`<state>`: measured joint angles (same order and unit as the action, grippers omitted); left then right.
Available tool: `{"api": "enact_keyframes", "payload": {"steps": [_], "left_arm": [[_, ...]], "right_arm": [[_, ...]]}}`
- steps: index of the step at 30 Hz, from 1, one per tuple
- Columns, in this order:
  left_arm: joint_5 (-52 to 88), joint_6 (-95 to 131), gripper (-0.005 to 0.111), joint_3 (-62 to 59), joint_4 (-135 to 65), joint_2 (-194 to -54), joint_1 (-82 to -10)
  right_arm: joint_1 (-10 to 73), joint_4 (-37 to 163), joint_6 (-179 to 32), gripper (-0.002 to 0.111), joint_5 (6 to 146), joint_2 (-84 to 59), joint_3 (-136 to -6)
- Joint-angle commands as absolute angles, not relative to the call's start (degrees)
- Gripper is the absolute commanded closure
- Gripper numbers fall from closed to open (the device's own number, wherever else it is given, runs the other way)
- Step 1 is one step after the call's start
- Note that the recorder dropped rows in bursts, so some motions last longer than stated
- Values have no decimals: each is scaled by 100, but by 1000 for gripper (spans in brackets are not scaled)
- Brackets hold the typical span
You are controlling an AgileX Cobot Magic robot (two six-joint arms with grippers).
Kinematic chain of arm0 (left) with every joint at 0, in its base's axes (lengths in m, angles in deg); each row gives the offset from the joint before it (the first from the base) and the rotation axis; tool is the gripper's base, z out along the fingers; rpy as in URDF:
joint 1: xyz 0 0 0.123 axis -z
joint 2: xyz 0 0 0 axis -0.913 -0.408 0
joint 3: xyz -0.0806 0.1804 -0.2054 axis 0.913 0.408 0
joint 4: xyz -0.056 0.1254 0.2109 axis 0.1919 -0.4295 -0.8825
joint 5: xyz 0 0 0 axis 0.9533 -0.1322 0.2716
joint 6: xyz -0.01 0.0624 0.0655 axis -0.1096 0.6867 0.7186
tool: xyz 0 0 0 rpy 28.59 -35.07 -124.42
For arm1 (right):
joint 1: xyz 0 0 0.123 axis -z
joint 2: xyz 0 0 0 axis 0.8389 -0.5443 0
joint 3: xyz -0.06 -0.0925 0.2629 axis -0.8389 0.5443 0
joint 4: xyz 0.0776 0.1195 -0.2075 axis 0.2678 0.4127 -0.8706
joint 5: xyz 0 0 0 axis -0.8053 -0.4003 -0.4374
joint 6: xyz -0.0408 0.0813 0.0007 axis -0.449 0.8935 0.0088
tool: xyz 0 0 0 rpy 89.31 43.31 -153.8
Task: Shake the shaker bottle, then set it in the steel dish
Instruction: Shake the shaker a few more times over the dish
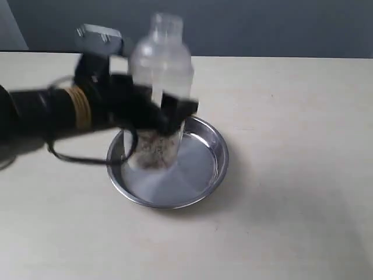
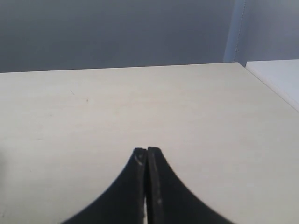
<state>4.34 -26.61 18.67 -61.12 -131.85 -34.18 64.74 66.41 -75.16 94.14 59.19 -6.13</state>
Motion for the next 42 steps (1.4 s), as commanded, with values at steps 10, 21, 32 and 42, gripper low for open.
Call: {"api": "enact_keyframes", "payload": {"steps": [10, 21, 32, 42], "left_arm": [[-42, -1523, 106, 943, -6134, -12291, -3406], [117, -1445, 106, 1318, -5422, -12719, -3275], [499, -867, 106, 1660, -4411, -13310, -3155], [-1068, -679, 106, 1883, -4975, -12969, -3194]], "right_arm": [[6494, 6626, -7537, 109, 9352, 5946, -606], [6494, 6626, -7537, 109, 9352, 5946, -606], [6494, 6626, -7537, 109, 9352, 5946, -606], [6494, 6626, -7537, 109, 9352, 5946, -606]]}}
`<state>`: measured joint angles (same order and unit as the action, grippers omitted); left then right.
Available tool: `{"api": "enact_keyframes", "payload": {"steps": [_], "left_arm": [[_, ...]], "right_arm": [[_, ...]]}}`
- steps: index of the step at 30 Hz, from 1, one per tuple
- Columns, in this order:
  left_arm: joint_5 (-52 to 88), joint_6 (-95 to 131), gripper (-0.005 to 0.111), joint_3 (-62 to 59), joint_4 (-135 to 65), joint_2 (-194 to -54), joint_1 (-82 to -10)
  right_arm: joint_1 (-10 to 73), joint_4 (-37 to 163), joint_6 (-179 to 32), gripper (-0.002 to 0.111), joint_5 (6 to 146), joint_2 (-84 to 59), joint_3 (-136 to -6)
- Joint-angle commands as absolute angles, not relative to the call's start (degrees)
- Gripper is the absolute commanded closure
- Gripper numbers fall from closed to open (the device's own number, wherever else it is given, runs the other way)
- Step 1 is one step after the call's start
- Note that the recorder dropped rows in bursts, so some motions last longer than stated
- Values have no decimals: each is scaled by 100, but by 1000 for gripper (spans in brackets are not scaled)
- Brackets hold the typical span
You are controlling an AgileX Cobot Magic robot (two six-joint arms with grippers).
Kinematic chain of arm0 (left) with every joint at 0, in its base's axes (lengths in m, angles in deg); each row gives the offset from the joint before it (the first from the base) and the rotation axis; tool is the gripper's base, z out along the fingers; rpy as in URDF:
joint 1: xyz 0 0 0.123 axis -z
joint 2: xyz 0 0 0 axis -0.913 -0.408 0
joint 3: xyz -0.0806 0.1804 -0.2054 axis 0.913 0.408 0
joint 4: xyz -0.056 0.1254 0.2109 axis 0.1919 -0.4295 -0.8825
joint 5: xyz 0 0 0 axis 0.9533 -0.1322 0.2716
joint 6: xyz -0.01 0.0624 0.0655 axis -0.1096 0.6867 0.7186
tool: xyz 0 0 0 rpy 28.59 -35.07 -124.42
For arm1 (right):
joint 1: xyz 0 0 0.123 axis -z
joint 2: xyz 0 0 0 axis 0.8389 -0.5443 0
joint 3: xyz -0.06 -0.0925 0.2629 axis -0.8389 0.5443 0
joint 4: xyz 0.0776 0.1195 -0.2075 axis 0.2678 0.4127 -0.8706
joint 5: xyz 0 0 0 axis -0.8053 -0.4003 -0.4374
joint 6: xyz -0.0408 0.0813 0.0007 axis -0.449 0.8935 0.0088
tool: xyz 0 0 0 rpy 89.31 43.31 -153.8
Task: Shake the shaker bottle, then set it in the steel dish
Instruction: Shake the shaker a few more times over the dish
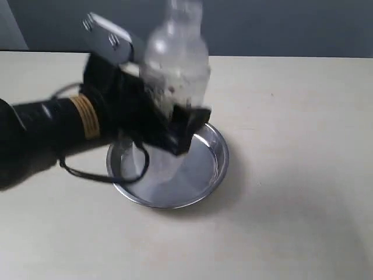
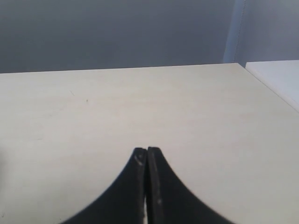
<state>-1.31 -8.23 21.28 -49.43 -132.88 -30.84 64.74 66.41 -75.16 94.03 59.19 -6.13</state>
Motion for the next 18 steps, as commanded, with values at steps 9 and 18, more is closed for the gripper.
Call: {"api": "enact_keyframes", "payload": {"steps": [9, 18], "left_arm": [[-4, -830, 106, 2000, -4424, -13767, -3318], [13, -665, 106, 1619, -5019, -13324, -3332]], "right_arm": [[6494, 6626, -7537, 109, 9352, 5946, -606], [6494, 6626, -7537, 109, 9352, 5946, -606]]}}
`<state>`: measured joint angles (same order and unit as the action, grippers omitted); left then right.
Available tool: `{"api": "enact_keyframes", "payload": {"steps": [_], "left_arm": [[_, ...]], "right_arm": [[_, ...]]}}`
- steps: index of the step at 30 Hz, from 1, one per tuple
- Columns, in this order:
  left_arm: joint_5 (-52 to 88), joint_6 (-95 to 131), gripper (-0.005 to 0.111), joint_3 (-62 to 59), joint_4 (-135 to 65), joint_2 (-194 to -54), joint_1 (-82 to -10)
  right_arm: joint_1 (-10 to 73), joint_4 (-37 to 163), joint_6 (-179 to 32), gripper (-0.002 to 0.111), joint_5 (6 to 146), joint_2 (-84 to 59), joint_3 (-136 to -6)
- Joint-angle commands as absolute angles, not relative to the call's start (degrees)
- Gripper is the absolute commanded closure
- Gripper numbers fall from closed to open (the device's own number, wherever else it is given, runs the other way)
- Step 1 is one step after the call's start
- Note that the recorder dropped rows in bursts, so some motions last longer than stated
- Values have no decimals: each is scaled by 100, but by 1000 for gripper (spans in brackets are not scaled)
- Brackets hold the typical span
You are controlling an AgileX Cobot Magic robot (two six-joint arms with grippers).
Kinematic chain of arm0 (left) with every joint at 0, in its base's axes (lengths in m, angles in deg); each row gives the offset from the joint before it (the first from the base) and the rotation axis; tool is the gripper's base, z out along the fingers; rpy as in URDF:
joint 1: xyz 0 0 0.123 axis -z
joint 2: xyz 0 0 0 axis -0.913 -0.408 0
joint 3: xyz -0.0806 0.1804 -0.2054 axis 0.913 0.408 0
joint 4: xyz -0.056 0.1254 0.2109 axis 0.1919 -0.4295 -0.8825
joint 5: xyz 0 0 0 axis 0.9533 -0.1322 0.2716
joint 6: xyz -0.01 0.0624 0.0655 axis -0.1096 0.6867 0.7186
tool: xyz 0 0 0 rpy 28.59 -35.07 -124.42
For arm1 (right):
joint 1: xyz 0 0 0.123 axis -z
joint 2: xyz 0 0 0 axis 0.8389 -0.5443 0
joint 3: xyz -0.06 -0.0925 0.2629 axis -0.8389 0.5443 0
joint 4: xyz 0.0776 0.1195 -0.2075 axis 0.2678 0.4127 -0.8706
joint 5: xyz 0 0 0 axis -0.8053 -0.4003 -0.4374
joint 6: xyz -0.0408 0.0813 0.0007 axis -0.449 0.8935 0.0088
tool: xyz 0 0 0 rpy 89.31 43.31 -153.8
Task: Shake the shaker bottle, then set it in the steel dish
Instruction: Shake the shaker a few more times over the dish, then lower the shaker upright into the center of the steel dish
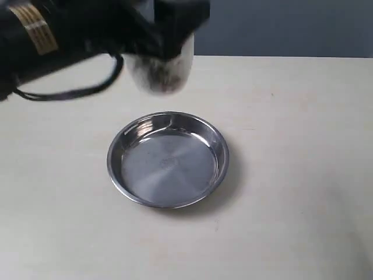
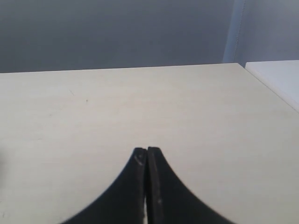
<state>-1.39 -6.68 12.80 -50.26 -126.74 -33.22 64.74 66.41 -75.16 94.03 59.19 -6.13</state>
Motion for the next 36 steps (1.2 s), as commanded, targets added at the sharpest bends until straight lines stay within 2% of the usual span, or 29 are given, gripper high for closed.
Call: {"api": "enact_keyframes", "payload": {"steps": [1, 5, 7, 10, 13, 17, 19, 22, 26, 28, 29, 31, 33, 36], "left_arm": [[-3, -690, 106, 1648, -4895, -13510, -3342], [-523, -765, 106, 1104, -5331, -12621, -3327], [-352, -622, 106, 888, -5338, -12395, -3341], [400, -649, 106, 1479, -5035, -13092, -3328], [69, -835, 106, 1886, -4765, -13835, -3328], [-369, -904, 106, 1348, -5251, -12726, -3328], [-253, -751, 106, 1364, -5236, -12746, -3340], [-350, -947, 106, 1903, -5002, -13779, -3340], [-1340, -723, 106, 1417, -5207, -12992, -3377], [-393, -354, 106, 1177, -4683, -12937, -3403], [-57, -375, 106, 1611, -4635, -13586, -3392], [-670, -820, 106, 2006, -4653, -14354, -3392], [-1809, -436, 106, 2117, -4892, -14419, -3392], [-2557, 152, 106, 2104, -4720, -14563, -3443]], "right_arm": [[6494, 6626, -7537, 109, 9352, 5946, -606], [6494, 6626, -7537, 109, 9352, 5946, -606], [6494, 6626, -7537, 109, 9352, 5946, -606], [6494, 6626, -7537, 109, 9352, 5946, -606], [6494, 6626, -7537, 109, 9352, 5946, -606], [6494, 6626, -7537, 109, 9352, 5946, -606], [6494, 6626, -7537, 109, 9352, 5946, -606], [6494, 6626, -7537, 109, 9352, 5946, -606], [6494, 6626, -7537, 109, 9352, 5946, -606], [6494, 6626, -7547, 109, 9352, 5946, -606], [6494, 6626, -7547, 109, 9352, 5946, -606], [6494, 6626, -7547, 109, 9352, 5946, -606], [6494, 6626, -7547, 109, 9352, 5946, -606], [6494, 6626, -7547, 109, 9352, 5946, -606]]}}
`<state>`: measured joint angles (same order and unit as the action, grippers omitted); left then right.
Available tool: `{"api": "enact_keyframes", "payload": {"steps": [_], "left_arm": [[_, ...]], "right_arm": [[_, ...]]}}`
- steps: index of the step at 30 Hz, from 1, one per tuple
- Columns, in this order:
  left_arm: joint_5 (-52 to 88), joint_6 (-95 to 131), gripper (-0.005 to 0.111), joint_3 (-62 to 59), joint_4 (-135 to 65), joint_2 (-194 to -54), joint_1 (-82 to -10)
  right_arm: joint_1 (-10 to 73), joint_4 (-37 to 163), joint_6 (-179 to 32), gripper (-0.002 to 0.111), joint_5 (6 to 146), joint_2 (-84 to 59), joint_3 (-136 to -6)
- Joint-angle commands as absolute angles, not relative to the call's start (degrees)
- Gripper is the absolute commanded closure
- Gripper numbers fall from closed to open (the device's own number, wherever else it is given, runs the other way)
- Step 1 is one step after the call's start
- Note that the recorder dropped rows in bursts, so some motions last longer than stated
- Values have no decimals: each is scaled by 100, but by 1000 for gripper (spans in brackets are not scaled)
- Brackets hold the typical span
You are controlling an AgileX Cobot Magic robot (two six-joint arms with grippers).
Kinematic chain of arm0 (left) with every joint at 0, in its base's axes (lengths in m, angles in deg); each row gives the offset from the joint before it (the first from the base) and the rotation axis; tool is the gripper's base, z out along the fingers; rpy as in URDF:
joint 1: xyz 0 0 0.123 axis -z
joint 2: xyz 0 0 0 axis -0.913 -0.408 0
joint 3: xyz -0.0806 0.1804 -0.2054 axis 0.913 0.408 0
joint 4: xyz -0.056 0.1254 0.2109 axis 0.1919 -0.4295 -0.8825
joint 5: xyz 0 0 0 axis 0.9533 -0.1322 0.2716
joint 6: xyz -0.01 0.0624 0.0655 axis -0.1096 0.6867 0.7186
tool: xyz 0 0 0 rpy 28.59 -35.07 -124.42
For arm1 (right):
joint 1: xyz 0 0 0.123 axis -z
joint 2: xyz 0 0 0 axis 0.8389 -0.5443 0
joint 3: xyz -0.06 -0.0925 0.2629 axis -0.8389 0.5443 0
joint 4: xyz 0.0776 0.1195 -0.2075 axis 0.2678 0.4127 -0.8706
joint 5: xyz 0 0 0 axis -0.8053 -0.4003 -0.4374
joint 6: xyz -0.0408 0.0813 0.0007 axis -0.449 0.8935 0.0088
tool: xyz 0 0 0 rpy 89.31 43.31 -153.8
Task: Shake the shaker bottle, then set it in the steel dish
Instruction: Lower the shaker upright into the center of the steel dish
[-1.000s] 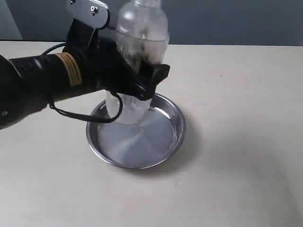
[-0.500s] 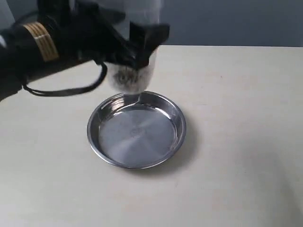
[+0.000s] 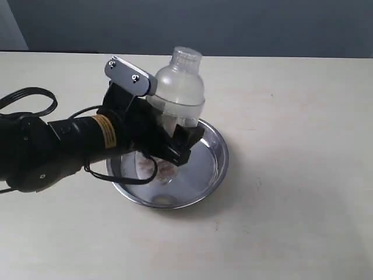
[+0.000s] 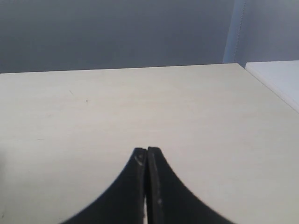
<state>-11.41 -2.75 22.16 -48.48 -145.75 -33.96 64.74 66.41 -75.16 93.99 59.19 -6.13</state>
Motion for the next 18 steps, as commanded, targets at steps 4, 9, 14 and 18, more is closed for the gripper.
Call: {"api": "enact_keyframes", "payload": {"steps": [4, 9, 14, 18], "left_arm": [[-2887, 103, 106, 2104, -4453, -15091, -3443], [-3741, 103, 106, 2104, -4273, -15772, -3443], [-4455, 103, 106, 2104, -3833, -16203, -3443], [-4767, 103, 106, 2104, -3751, -16461, -3443]], "right_arm": [[6494, 6626, -7547, 109, 9352, 5946, -606], [6494, 6626, -7537, 109, 9352, 5946, -606], [6494, 6626, -7537, 109, 9352, 5946, -606], [6494, 6626, -7537, 109, 9352, 5946, -606]]}}
